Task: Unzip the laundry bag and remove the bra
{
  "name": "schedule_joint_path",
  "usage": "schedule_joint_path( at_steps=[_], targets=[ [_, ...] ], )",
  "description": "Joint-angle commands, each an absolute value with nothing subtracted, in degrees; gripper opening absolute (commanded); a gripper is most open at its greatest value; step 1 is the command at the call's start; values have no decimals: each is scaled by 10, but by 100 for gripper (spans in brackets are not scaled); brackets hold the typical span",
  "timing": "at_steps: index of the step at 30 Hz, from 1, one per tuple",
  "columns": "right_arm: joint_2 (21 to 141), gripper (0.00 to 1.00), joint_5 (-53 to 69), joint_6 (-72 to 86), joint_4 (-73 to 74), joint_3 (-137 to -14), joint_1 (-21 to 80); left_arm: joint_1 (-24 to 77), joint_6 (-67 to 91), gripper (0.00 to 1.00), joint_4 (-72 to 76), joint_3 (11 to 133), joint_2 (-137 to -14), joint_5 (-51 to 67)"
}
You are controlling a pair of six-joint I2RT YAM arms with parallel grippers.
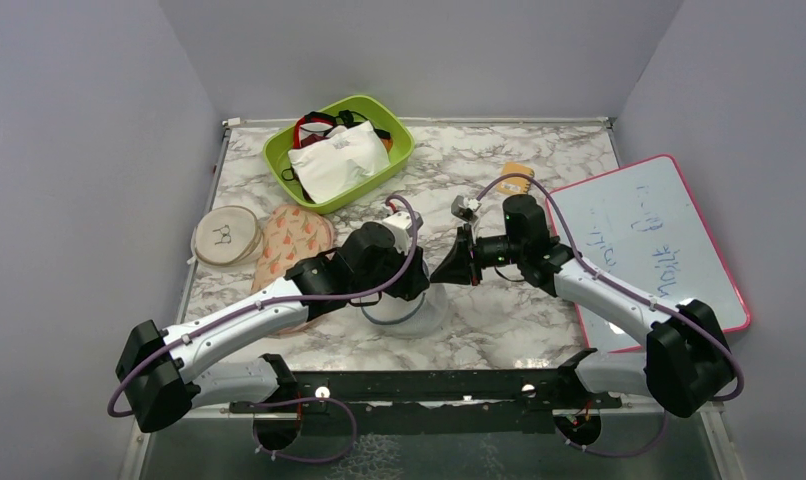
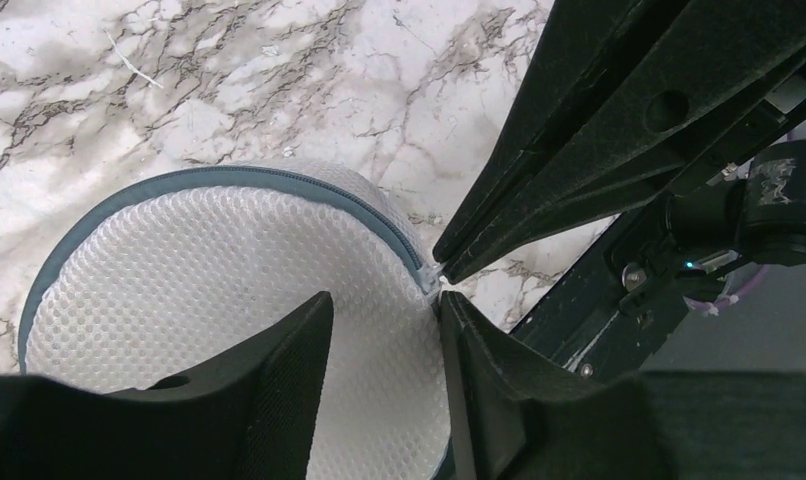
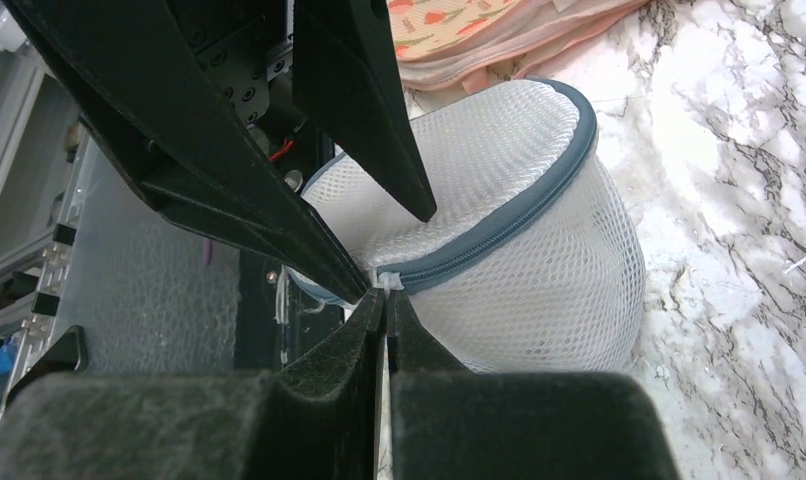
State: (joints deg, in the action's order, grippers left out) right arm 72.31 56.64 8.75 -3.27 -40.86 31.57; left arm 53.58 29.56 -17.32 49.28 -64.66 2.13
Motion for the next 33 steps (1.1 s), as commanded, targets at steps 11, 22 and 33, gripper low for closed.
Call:
schedule_joint_path(
  at_steps=[11, 22, 33],
  targets=[
    [735, 1, 535, 64, -13, -414, 323, 536, 267, 34, -179, 487, -650, 65],
    [759, 1, 455, 13, -43, -420, 328, 536, 228, 13, -197, 488, -654, 75],
    [771, 1, 343, -28, -95, -432, 329, 536, 192, 0, -206, 488, -647, 95]
  ],
)
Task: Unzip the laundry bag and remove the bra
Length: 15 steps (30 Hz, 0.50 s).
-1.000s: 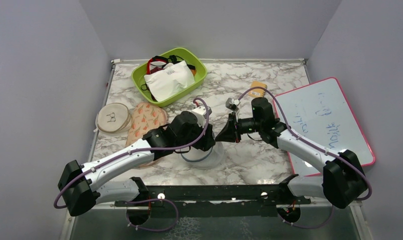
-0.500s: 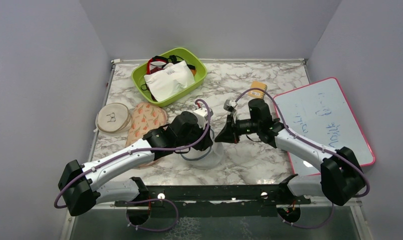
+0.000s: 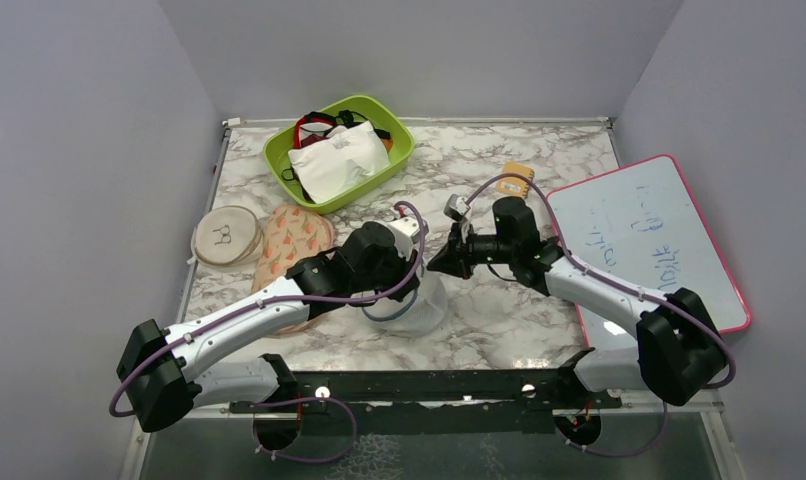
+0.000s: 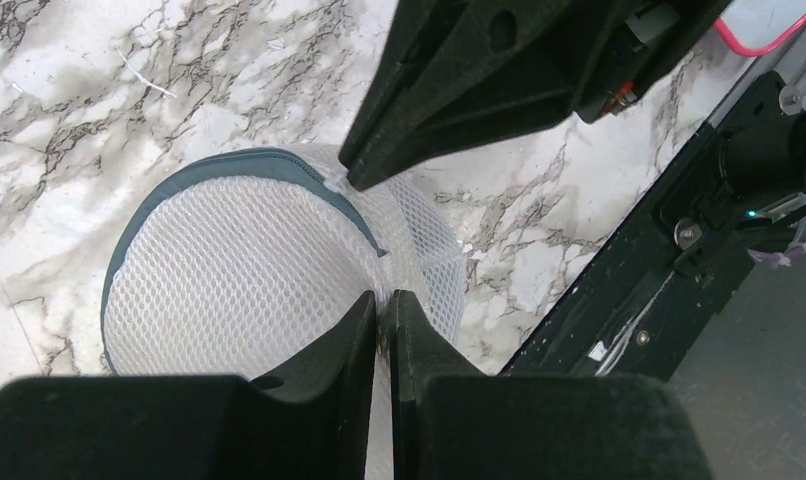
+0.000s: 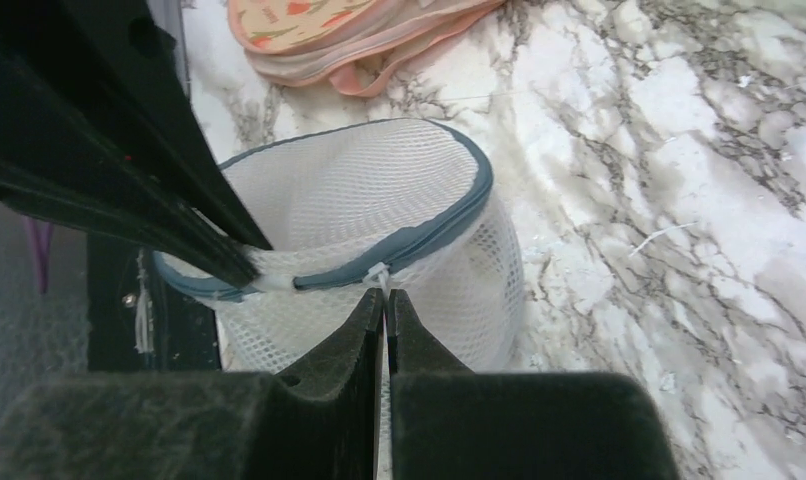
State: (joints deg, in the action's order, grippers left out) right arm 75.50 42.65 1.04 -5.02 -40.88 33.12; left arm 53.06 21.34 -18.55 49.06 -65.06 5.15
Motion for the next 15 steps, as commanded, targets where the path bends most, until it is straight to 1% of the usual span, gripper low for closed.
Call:
schedule_joint_path(
  at_steps=[1, 7, 10, 15],
  targets=[
    [773, 1, 326, -27, -103, -431, 330, 537, 187, 0, -205, 488, -647, 98],
    [792, 1, 310, -71, -181, -417, 328, 536, 167, 0, -207, 484, -642, 105],
    [834, 1, 317, -102, -199, -429, 328, 535, 164, 0, -210, 483, -643, 101],
    [907, 1, 365, -129, -209, -466, 328, 536, 168, 0, -211, 479, -650, 83]
  ],
)
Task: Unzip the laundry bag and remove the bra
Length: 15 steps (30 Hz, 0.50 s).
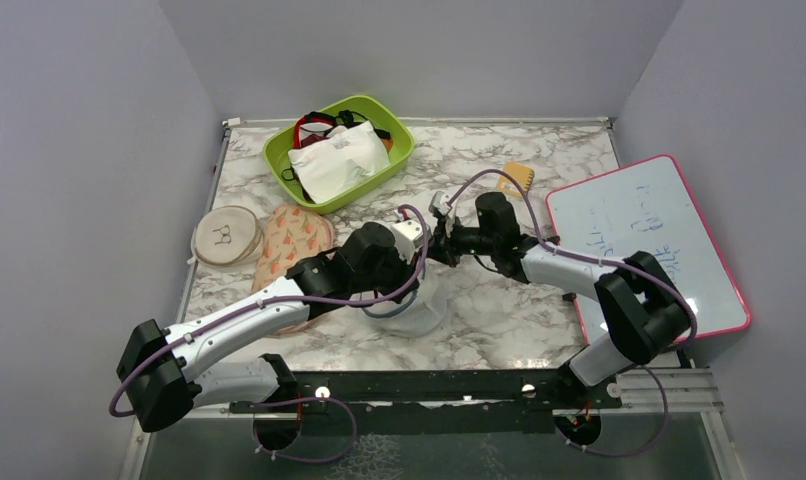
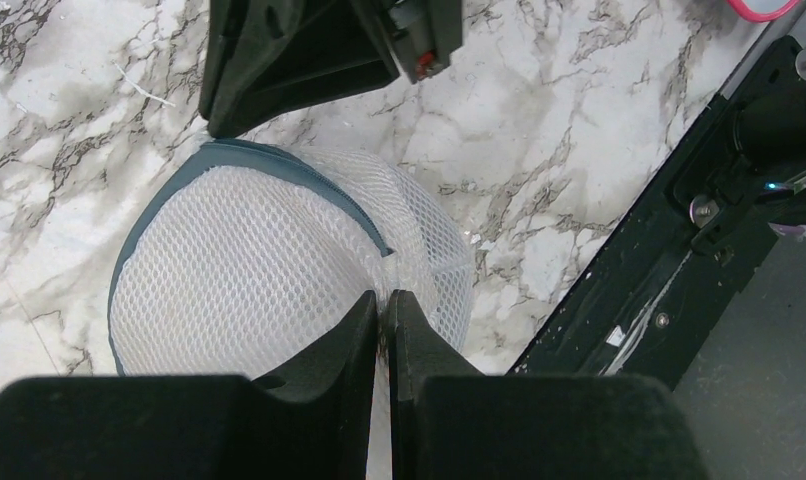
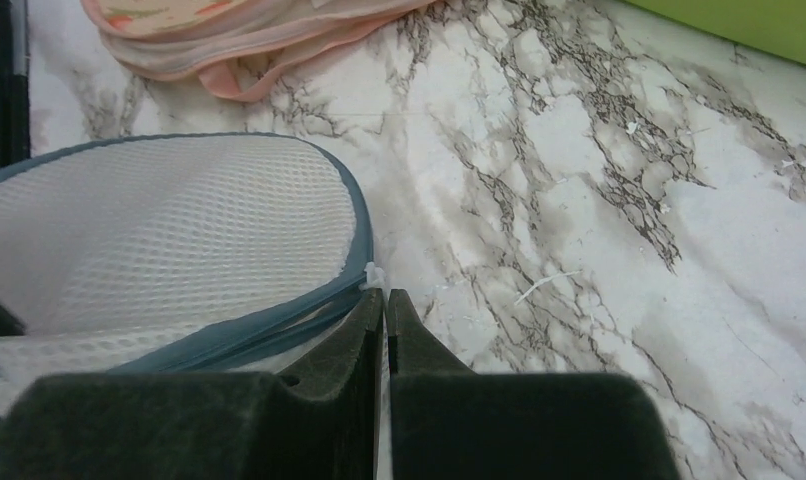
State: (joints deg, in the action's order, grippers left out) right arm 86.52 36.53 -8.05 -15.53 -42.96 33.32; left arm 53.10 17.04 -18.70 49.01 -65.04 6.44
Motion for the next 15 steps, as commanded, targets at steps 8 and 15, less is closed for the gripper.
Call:
schedule_joint_path(
  at_steps=[8, 15],
  targets=[
    [856, 1, 305, -115, -228, -430, 322, 536, 144, 0, -226, 496, -680, 46],
    [757, 1, 223, -67, -220, -365, 312, 535, 81, 0, -252, 557, -721, -10]
  ],
)
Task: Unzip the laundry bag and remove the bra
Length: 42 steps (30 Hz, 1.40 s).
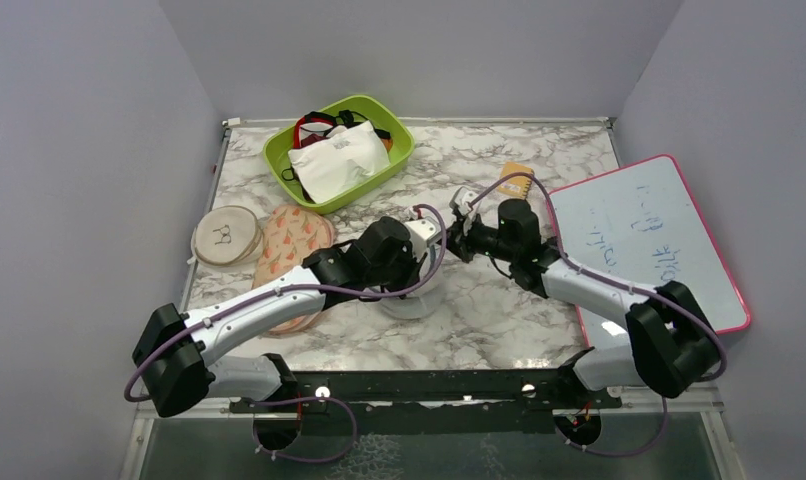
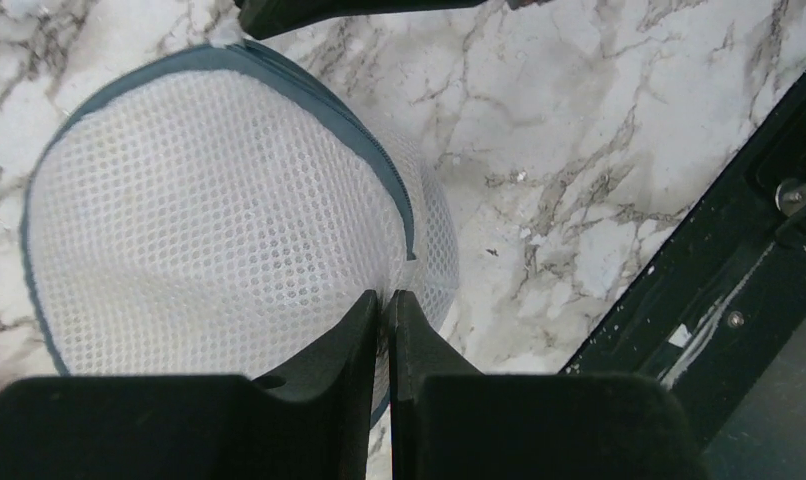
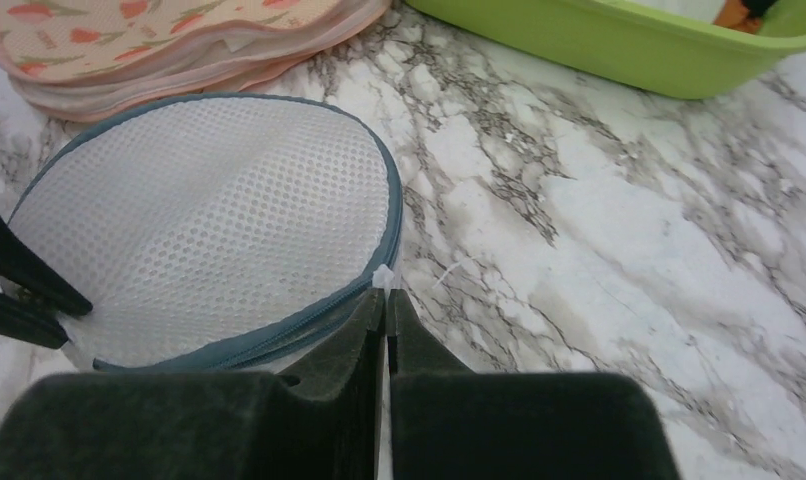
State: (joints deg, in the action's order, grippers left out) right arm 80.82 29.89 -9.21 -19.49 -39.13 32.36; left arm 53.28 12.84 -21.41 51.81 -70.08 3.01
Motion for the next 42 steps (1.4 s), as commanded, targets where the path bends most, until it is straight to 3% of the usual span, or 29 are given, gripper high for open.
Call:
schedule_joint_path(
  at_steps=[1, 10, 16, 20, 23, 26, 30, 35, 39, 42],
  targets=[
    [745, 1, 220, -62, -212, -359, 311, 535, 76, 0, -259, 565, -727, -14],
    [637, 1, 267, -19, -152, -298, 311, 535, 125, 0, -292, 521, -694, -4],
    [637, 1, 310, 83, -122, -316, 311, 535, 146, 0, -271, 465, -628, 30],
    [681, 25, 328, 107, -67, -361, 310, 535, 144, 0, -274, 449, -602, 16],
    [708, 34, 351, 116, -65, -372, 310, 535, 163, 1, -275, 446, -596, 11],
    [746, 36, 391, 164, -120, -358, 311, 535, 188, 8, -271, 452, -599, 5],
    [780, 36, 402, 230, -172, -331, 311, 535, 220, 36, -264, 485, -606, -11],
    [819, 36, 436, 288, -220, -319, 316, 535, 215, 62, -264, 553, -637, -20],
    [826, 35, 455, 345, -298, -296, 330, 535, 217, 63, -264, 598, -680, -53],
    [830, 34, 458, 386, -353, -279, 348, 535, 229, 57, -271, 619, -717, -90]
  ],
)
